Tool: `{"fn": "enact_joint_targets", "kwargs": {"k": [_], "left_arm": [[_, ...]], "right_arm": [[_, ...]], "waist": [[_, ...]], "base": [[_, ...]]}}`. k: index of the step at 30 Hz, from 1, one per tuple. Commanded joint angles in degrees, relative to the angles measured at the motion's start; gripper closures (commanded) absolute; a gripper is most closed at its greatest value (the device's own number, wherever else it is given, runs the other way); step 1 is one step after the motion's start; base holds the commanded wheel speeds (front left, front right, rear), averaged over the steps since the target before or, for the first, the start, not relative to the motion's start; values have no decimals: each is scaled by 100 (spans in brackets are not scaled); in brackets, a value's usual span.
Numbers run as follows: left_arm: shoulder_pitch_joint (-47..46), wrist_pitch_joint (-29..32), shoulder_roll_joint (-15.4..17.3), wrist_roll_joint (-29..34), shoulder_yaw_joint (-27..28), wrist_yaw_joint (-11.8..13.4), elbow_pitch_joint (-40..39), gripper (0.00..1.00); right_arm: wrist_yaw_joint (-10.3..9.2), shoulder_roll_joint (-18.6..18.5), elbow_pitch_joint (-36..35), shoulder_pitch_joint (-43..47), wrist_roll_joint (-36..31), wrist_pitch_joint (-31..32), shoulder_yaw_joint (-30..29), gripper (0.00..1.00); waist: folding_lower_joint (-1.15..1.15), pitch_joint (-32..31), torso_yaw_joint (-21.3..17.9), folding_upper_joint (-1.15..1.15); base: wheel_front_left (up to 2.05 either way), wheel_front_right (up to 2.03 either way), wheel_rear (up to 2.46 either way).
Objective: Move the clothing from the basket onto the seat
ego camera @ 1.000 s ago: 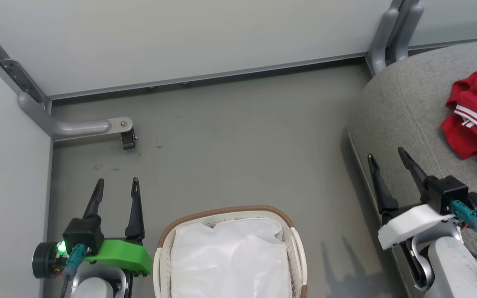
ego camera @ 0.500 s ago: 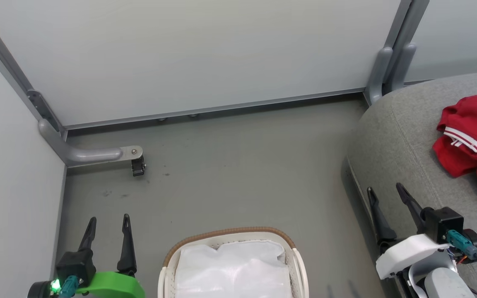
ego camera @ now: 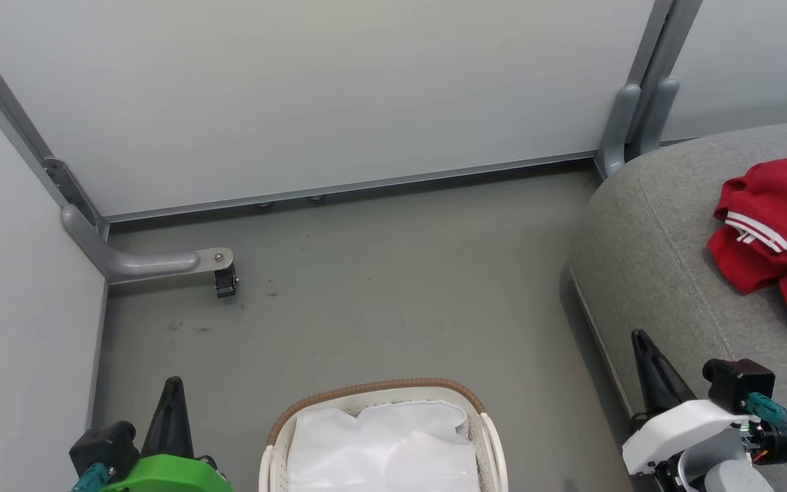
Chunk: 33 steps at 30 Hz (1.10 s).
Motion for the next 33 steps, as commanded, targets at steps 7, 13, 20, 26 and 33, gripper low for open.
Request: {"fn": "enact_joint_targets", "kwargs": {"k": [7,13,20,26,33], "left_arm": [[-142,184,19,-899,68,-53,-189,100],[-180,328,20,-1497,112,-76,-244,100],[-230,489,22,-2124,166,-98,-296,100],[-266,619,23,-2619,211,-116,-333,100],[-309,758,25,-3147,264,-138,-371,100]], "right_arm": [[-1,-8,-185,-73,894,213,-101,100],[-1,6,-238,-68,1486,362,-158,100],[-2,22,-289,-69,2111,523,-220,100],[-2,34,-329,-71,2604,653,-271,100],[-2,47,-369,-74,3130,795,-328,100]], "waist": [[0,-9,2,0],[0,-16,4,0],[0,-25,6,0],[0,-33,7,0],[0,-41,9,0]], "base": [[0,0,0],[0,0,0],[0,0,0],[0,0,0],[0,0,0]]}}
